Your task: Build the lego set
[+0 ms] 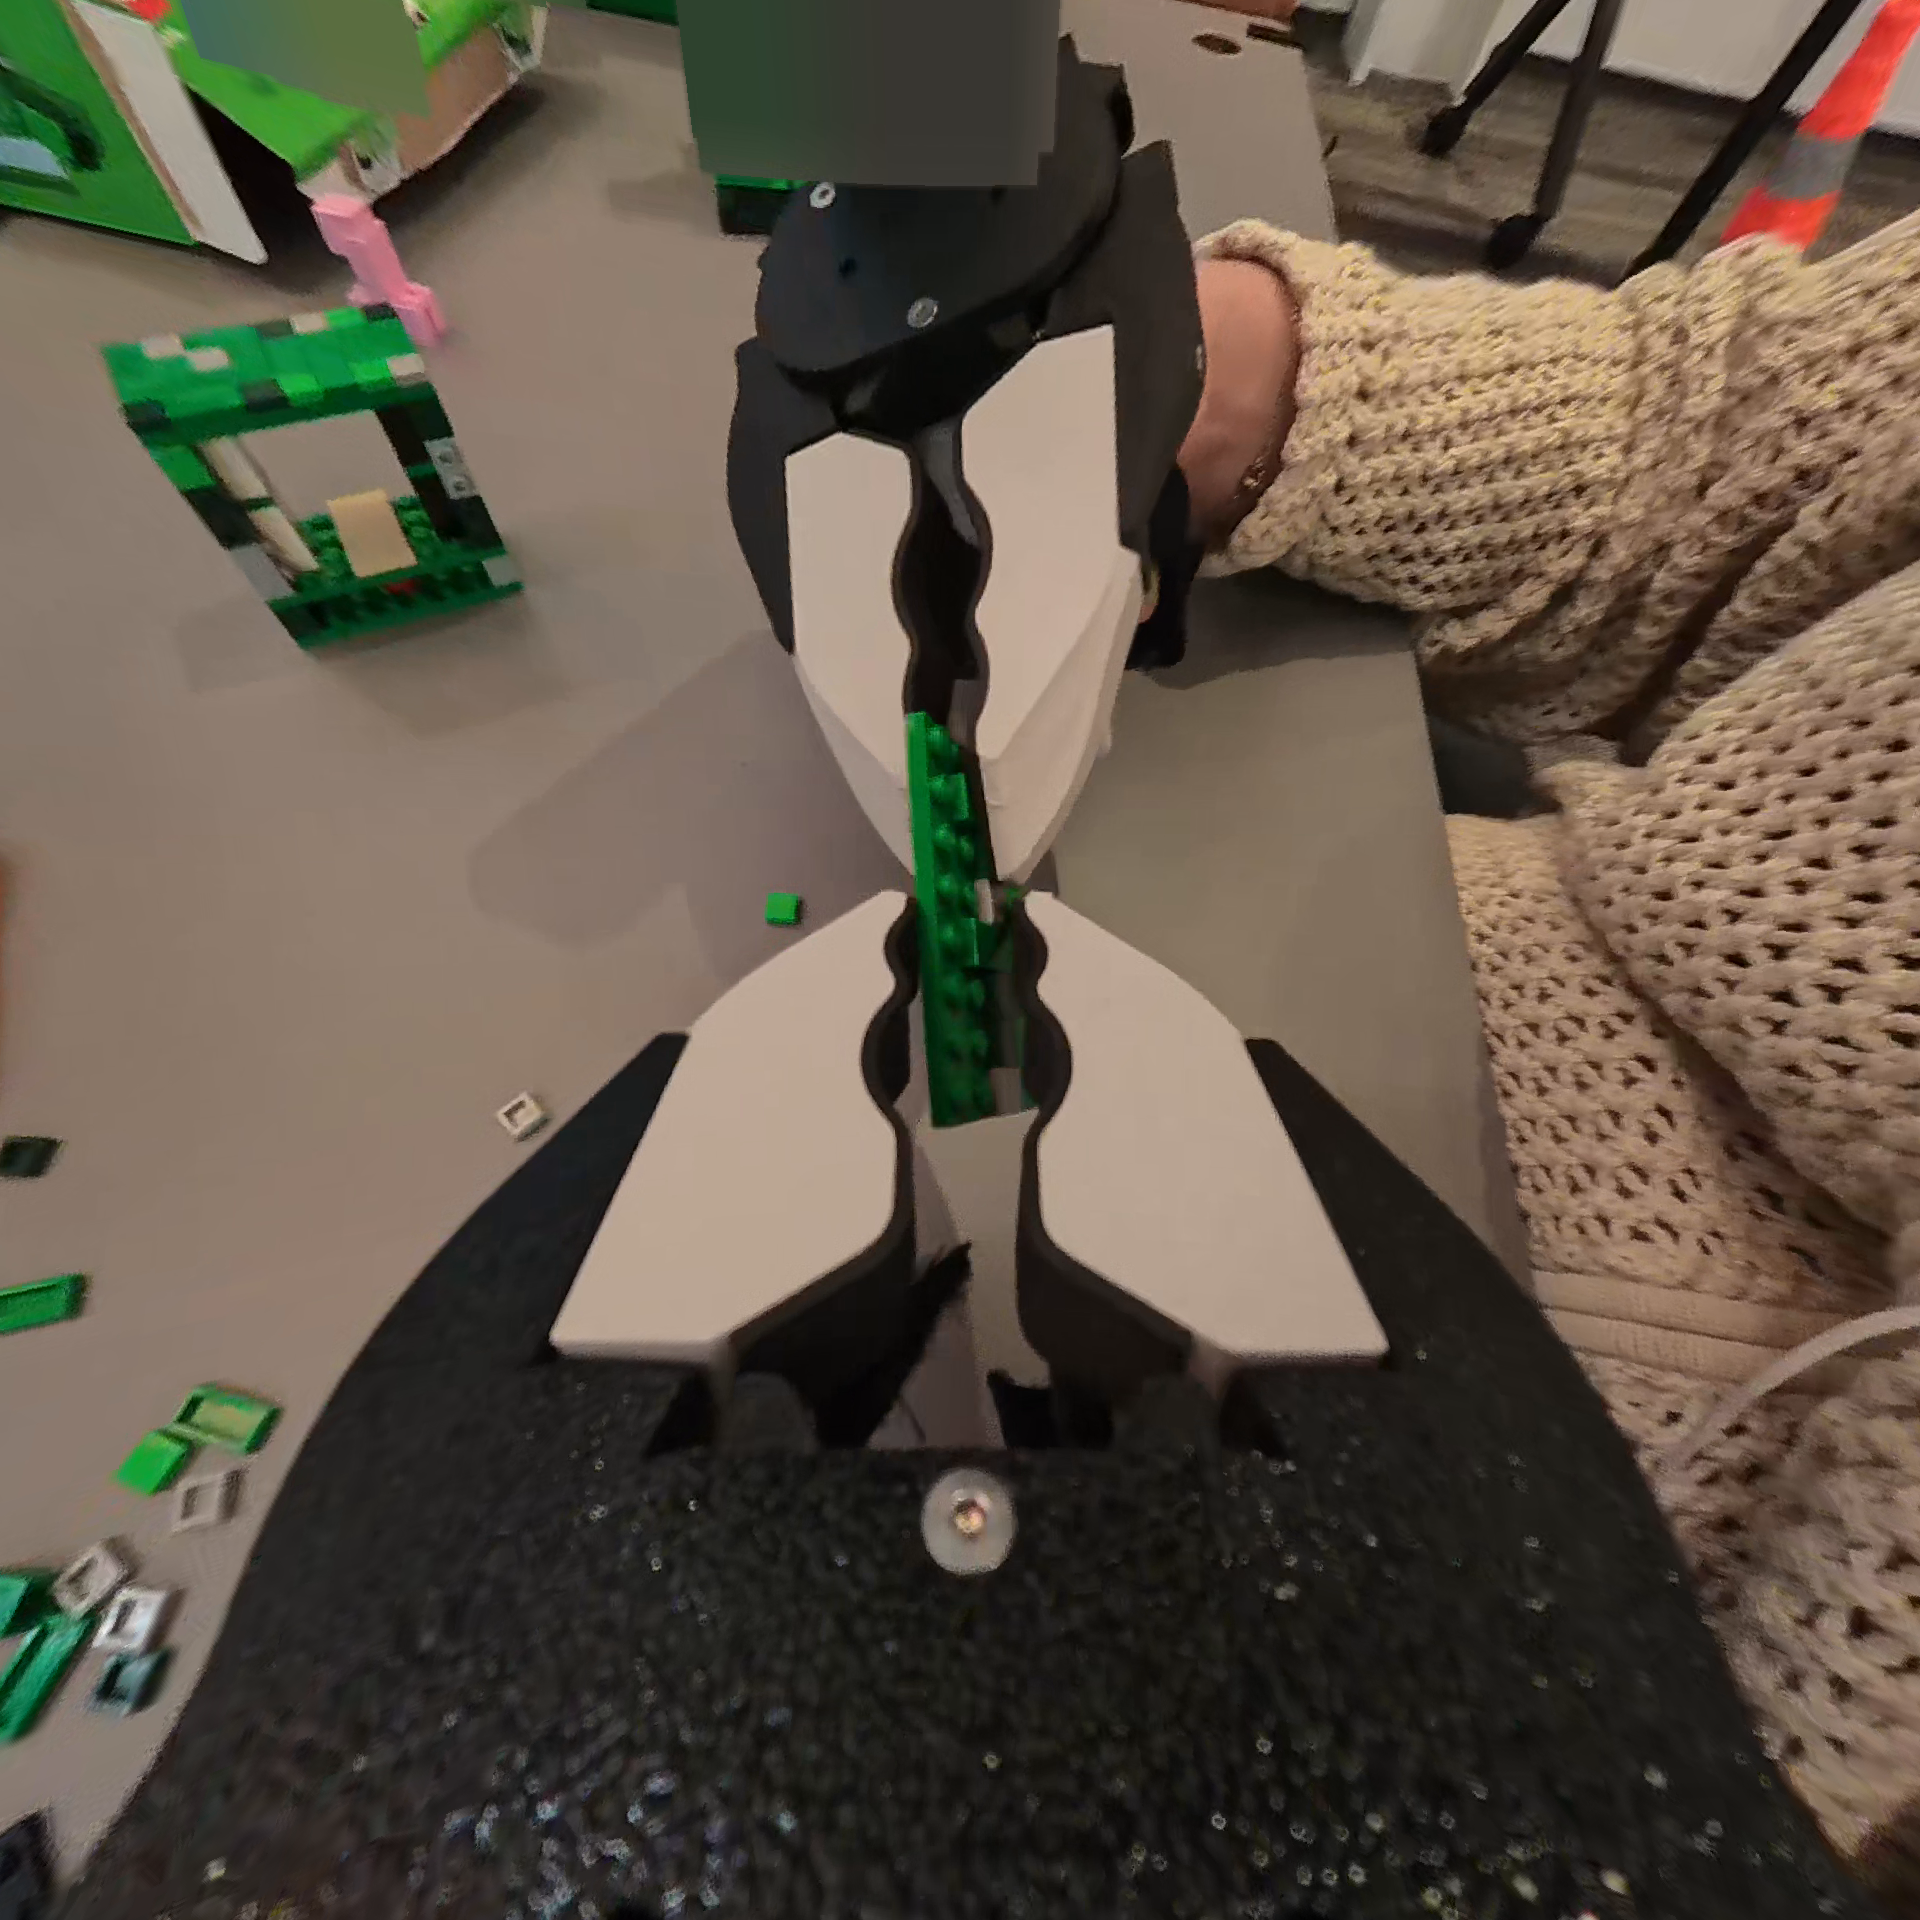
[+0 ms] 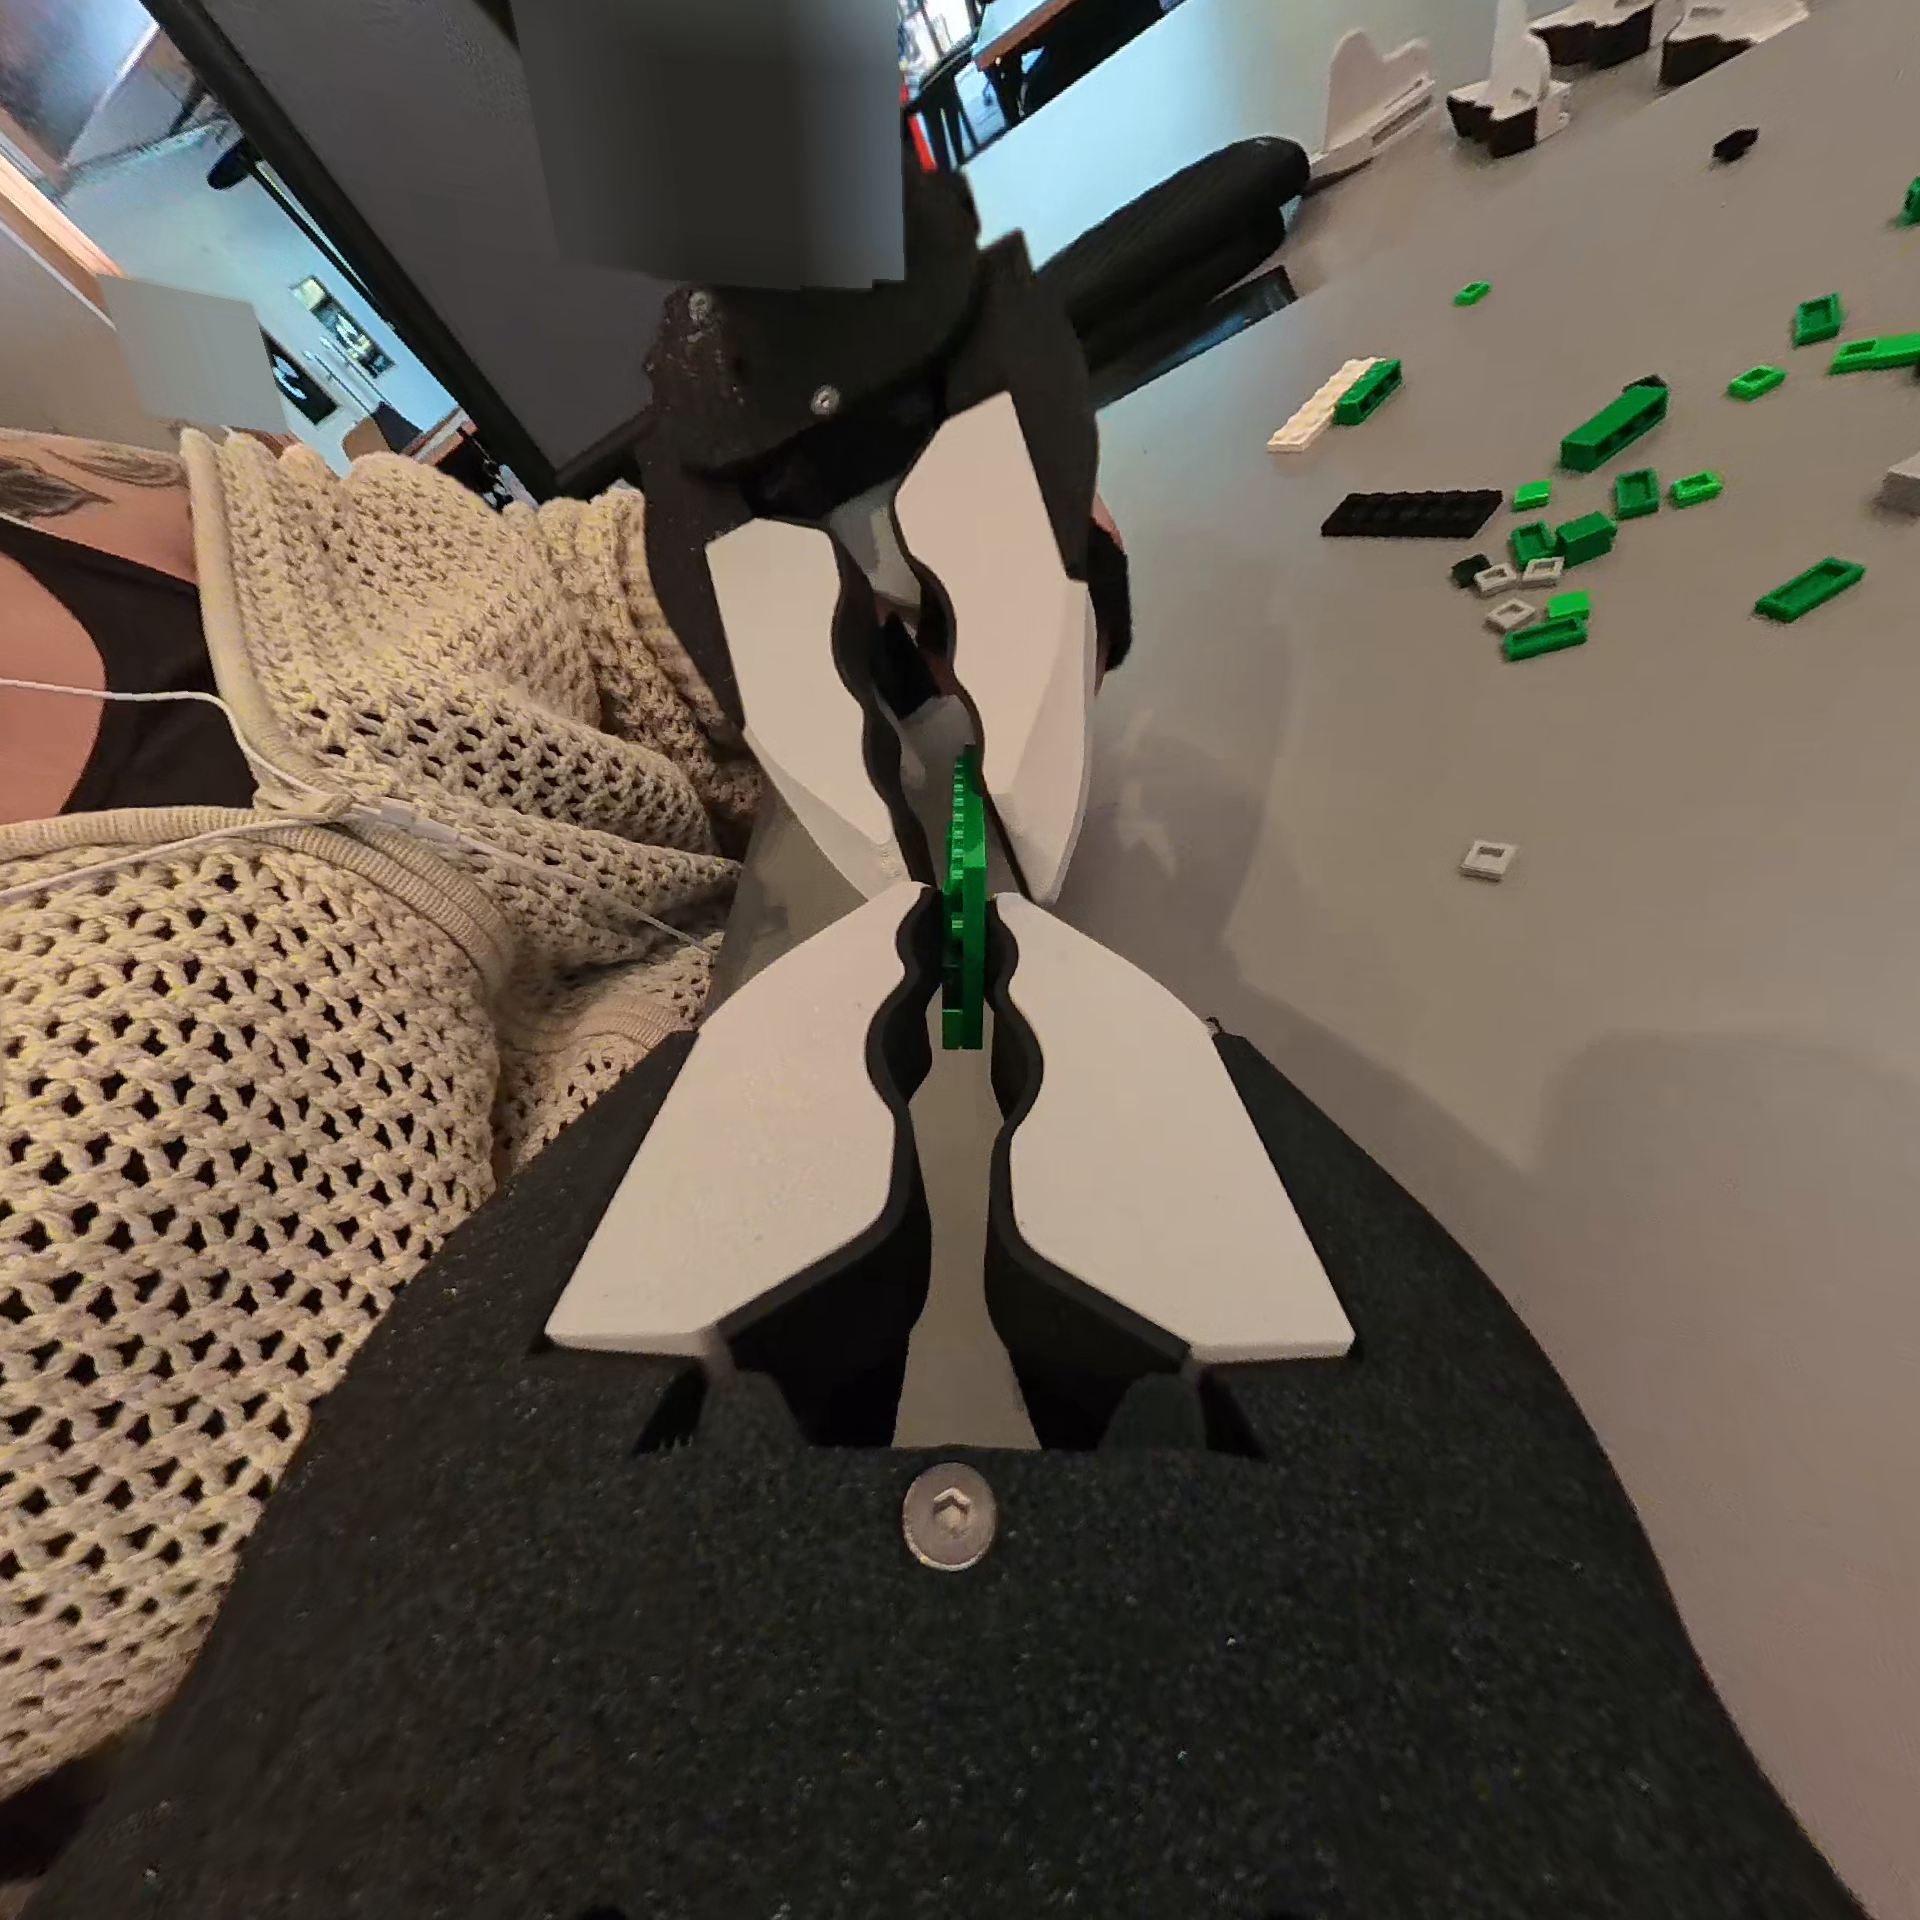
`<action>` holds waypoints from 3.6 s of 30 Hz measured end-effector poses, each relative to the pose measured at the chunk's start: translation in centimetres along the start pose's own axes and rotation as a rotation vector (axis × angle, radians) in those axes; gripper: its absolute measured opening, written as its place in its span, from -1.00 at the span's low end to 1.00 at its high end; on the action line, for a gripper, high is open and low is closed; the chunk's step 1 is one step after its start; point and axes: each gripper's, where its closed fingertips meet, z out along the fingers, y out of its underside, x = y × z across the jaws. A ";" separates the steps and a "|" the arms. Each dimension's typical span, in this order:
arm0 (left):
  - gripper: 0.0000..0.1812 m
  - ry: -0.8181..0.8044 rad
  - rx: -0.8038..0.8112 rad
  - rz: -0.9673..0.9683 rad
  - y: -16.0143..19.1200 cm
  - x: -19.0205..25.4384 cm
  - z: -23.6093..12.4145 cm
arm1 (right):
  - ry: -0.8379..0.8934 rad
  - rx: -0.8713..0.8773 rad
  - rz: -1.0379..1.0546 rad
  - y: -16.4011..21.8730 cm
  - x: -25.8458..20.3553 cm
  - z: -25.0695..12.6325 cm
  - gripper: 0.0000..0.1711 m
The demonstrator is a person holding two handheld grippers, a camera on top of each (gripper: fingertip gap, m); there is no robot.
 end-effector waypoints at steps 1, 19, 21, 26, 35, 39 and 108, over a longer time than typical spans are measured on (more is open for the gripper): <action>-0.84 0.029 0.008 -0.015 0.0 0.1 0.0 | -0.007 0.005 0.008 -0.1 -0.1 0.0 -0.93; -0.94 0.550 -0.202 -0.841 5.8 -0.2 -1.5 | 0.436 -0.475 -0.511 5.1 7.2 -1.9 -0.72; -0.93 0.586 -0.203 -0.862 5.8 0.1 -1.5 | 0.381 -0.476 -0.509 5.0 7.0 -1.7 -0.72; -0.93 0.662 -0.159 -0.943 5.3 -0.1 -1.8 | 0.332 -0.547 -0.509 5.1 7.5 -1.8 -0.78; -0.93 0.687 -0.129 -0.950 5.1 -0.2 -2.1 | 0.328 -0.611 -0.448 5.4 7.4 -2.1 -0.81; -0.93 0.692 -0.129 -0.949 5.1 -0.1 -2.1 | 0.325 -0.583 -0.441 5.3 7.4 -2.0 -0.84; -0.94 0.725 -0.127 -0.884 4.8 1.2 -2.1 | -0.005 0.076 0.564 1.5 2.4 2.4 -0.69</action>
